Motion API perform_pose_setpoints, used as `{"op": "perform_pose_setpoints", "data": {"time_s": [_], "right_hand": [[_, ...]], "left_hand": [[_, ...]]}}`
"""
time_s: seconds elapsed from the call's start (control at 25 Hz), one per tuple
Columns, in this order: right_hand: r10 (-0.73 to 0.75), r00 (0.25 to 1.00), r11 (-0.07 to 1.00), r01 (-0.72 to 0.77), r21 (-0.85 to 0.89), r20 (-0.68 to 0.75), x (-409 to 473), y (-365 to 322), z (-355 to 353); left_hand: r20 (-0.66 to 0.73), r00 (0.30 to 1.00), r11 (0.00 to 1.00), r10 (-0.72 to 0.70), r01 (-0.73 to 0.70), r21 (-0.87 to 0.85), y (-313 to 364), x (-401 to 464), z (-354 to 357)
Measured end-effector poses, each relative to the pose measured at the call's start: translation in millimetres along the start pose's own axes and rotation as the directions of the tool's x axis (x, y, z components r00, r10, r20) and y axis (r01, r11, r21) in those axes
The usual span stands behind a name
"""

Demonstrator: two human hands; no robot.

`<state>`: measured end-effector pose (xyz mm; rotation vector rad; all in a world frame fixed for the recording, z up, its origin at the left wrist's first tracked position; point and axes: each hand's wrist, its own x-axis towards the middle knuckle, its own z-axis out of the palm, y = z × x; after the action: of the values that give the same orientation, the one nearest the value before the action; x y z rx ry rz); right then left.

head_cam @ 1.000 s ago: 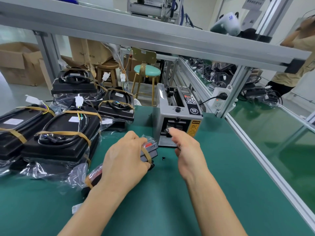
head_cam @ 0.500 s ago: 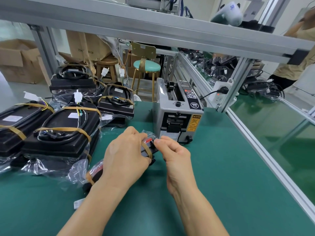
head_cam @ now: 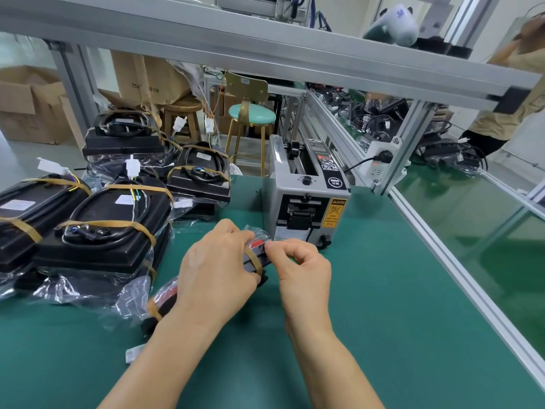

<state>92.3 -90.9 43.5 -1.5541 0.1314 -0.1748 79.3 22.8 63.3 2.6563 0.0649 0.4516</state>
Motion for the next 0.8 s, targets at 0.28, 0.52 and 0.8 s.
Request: {"op": "perform_pose_setpoints", "data": {"time_s": [0.28,0.52,0.8], "right_hand": [[0.105,0.994,0.989,-0.102,0.103,-0.029,4,0,5],[0.06,0.993,0.992,-0.071,0.101,0.106,8,-8,6],[0.158,0.96,0.95,-0.211,0.229,0.231,7,-11,-12]], "left_hand": [[-0.009,1.0,0.999,-0.009,0.008,-0.037,1,-2,-1],[-0.049,0.999,0.995,0.009,-0.014,-0.102,-4,-1,-10],[-0.061,0.998,0.997,-0.024,0.02,-0.074,1,0,-8]]}}
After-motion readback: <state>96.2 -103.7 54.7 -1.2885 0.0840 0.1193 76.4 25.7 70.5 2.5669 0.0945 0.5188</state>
